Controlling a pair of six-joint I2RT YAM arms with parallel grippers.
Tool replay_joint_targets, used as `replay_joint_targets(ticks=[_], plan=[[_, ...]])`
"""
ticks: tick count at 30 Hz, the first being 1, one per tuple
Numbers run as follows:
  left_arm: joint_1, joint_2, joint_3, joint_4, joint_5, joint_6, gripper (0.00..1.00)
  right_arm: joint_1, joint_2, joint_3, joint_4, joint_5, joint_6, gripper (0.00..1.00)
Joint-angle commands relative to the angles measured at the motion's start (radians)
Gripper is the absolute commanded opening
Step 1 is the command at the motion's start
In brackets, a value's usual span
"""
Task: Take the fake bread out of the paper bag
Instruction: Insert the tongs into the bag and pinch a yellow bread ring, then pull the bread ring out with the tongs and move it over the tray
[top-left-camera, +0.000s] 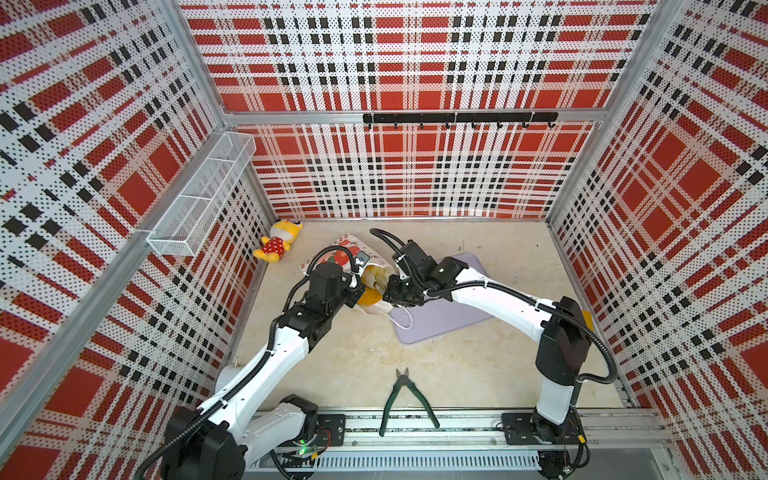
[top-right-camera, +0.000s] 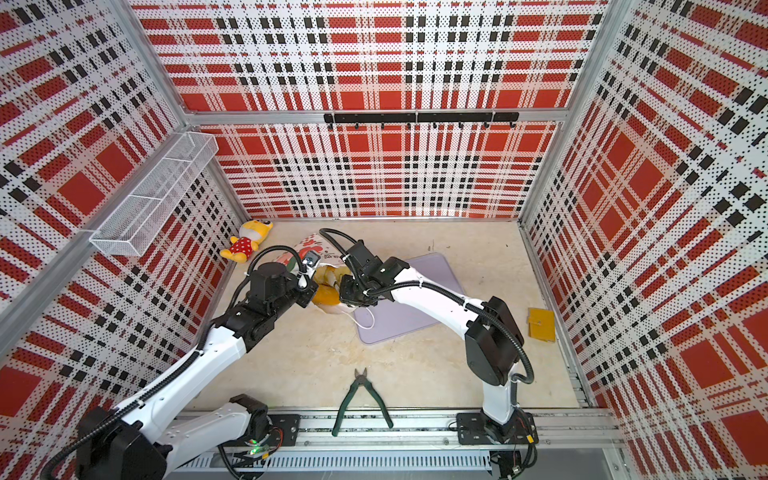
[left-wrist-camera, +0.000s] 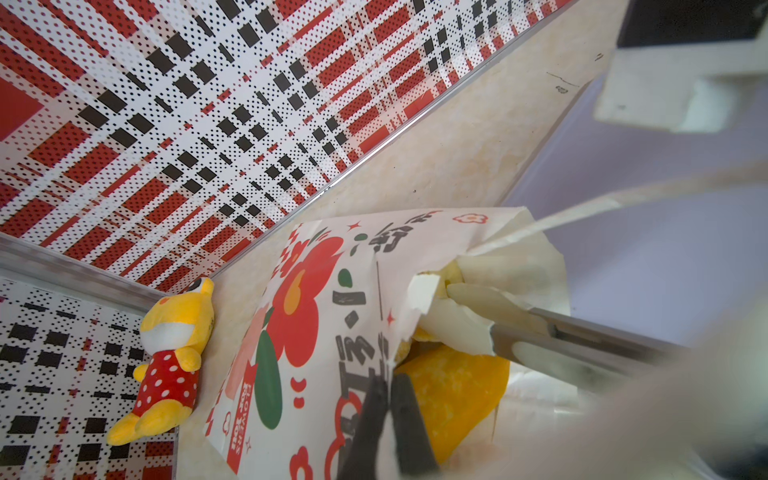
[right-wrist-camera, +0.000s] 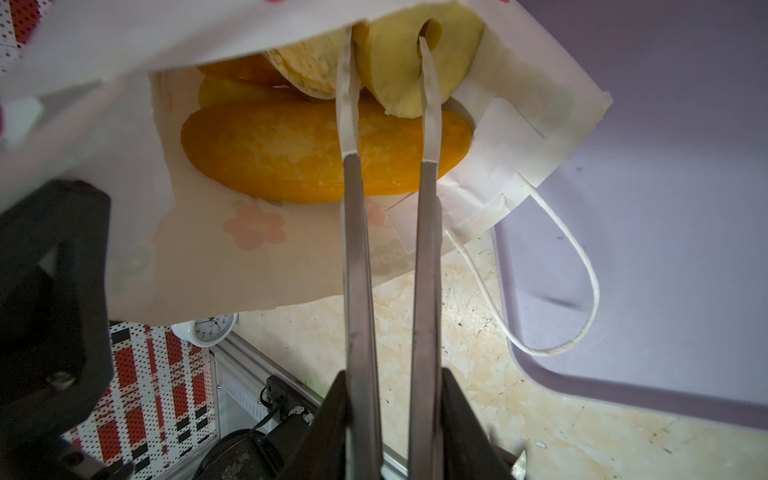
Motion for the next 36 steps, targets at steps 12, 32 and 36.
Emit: replay_joint_targets(ticks=[12, 32, 36], plan=[[-0.071, -0.022, -0.016, 0.027, -0.213, 0.047, 0.0, 0.018, -0.315, -0.334, 0.258, -0.064, -0.12, 0.0], [-0.093, 0.017, 0.04, -0.017, -0.315, -0.089, 0.0, -0.051, -0.836, -0.679, 0.247, -0.086, -0.067, 0.0], [-0.094, 0.018, 0.035, -0.017, -0.308, -0.101, 0.0, -0.166, -0.936, -0.76, 0.246, -0.155, -0.05, 0.0]])
